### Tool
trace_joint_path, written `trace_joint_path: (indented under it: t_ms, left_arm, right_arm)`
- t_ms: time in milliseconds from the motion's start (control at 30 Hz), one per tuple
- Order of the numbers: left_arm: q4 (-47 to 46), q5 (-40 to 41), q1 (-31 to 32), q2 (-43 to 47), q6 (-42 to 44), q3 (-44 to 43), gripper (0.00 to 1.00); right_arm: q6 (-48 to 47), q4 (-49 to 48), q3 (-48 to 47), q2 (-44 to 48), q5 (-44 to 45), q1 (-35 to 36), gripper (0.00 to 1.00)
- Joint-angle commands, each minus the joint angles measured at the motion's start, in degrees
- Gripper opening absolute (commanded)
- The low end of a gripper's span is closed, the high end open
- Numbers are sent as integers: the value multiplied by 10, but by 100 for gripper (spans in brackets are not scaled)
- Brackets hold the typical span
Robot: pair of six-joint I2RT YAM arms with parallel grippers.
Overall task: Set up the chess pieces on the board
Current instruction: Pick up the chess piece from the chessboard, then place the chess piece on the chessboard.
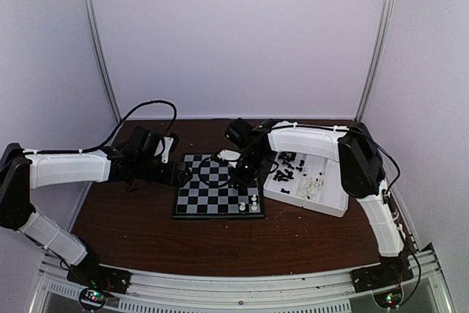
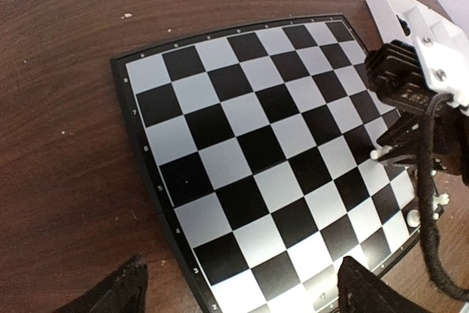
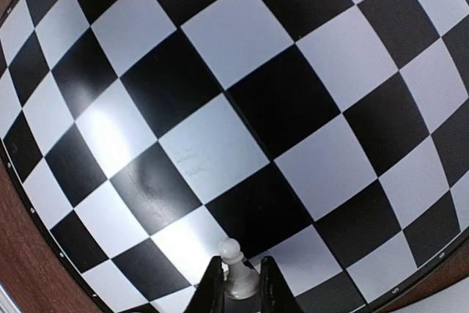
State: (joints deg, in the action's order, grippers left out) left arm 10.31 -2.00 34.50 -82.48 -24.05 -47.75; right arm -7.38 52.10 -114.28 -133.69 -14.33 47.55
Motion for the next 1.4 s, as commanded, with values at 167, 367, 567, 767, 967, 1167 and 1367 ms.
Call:
trace_joint_path:
  t_ms: [167, 367, 567, 767, 967, 1167, 1367]
  left_arm:
    - [-17, -43, -37, 56, -44, 30, 89]
    - [-51, -165, -73, 99, -115, 60, 88]
    - [-70, -241, -74, 98, -164, 60, 86]
    - [-88, -279, -74, 62, -188, 65, 76]
    - [-65, -283, -74, 26, -195, 60, 71]
    - [-128, -272, -80, -6, -220, 86, 60]
    - [-143, -292, -81, -48, -217, 80, 56]
  right_arm:
    - [102, -232, 100, 103, -38, 10, 16]
    - [138, -369, 181, 146, -36, 31, 16]
    - [173, -505, 256, 160, -17, 61, 17]
    - [182, -571, 280, 140, 36, 96, 17]
    - [179, -591, 280, 116, 37, 110, 17]
    - [184, -635, 295, 88, 44, 114, 16]
    - [187, -646, 286, 60, 53, 118, 16]
